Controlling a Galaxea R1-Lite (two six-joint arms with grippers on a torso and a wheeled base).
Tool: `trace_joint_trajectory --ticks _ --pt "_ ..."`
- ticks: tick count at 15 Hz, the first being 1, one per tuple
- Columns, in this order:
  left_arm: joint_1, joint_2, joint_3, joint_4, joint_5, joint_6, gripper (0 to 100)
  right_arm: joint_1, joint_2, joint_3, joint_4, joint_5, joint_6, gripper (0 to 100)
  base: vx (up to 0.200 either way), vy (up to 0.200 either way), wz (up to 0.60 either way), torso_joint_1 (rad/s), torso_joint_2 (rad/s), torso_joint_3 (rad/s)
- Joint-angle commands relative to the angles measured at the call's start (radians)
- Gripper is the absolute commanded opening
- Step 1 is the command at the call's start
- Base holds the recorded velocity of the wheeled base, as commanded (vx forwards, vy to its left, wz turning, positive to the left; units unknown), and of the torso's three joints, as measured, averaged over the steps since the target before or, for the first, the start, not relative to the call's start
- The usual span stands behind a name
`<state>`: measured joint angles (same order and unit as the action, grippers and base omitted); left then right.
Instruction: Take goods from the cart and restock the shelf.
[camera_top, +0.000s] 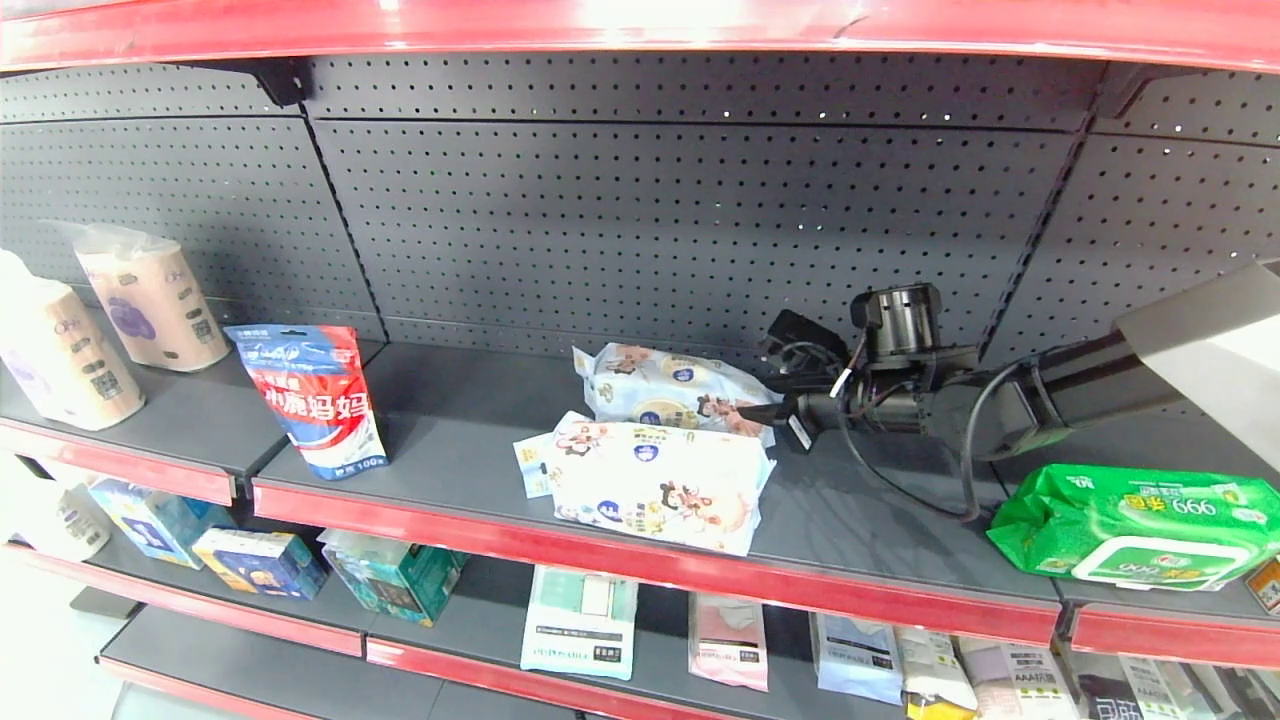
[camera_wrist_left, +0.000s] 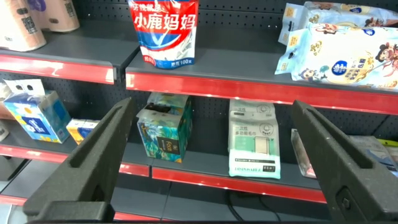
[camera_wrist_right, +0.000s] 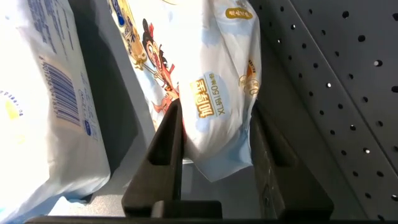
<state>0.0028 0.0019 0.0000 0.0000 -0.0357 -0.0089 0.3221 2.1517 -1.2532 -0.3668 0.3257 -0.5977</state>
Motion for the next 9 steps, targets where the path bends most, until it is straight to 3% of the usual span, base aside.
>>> trace_joint_trajectory --ticks 1,9 --pt "0.000 0.000 0.000 0.000 0.000 0.000 100 -0.006 -0.003 -0.005 -0.003 0.009 -0.005 0 0.000 0.000 0.00 0.000 0.00 0.000" --pt "0.000 0.000 0.000 0.000 0.000 0.000 100 -0.015 -0.004 0.003 -0.003 0.039 -0.028 0 0.000 0.000 0.00 0.000 0.00 0.000"
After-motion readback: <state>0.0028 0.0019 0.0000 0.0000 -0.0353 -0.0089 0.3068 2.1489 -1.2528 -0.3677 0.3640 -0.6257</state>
